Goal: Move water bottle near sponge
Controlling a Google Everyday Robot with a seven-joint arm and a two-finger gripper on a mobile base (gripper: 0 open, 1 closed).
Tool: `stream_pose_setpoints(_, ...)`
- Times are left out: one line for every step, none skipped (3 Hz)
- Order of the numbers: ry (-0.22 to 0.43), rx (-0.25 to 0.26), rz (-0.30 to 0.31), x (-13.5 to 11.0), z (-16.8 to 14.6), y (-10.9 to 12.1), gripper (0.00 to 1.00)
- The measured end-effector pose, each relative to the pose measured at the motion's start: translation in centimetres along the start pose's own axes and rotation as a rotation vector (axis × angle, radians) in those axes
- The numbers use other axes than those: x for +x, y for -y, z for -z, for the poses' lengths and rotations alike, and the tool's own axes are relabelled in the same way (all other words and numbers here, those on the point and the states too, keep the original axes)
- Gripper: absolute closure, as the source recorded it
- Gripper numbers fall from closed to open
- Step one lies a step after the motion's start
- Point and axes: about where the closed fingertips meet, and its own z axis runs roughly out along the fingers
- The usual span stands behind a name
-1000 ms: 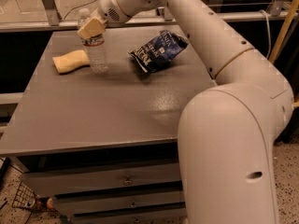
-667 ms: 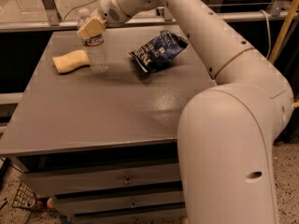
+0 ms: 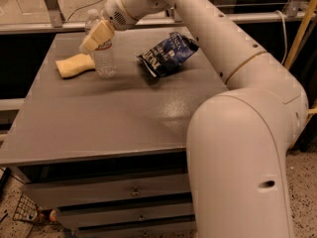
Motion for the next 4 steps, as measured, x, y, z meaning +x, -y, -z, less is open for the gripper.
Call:
stream_pose_setpoints(0.000, 0.000, 0.000, 0.0, 0.0, 0.0, 0.00)
stream_pose_setpoints(-0.002, 0.016, -0.008, 0.7, 0.8, 0.2, 0.00)
stream_pose_setpoints(-0.043, 0.046, -0.029, 2.7, 4.3, 0.6, 0.00)
stream_pose_setpoints(-0.096, 0.080, -0.064, 5.4, 8.3, 1.0, 0.00)
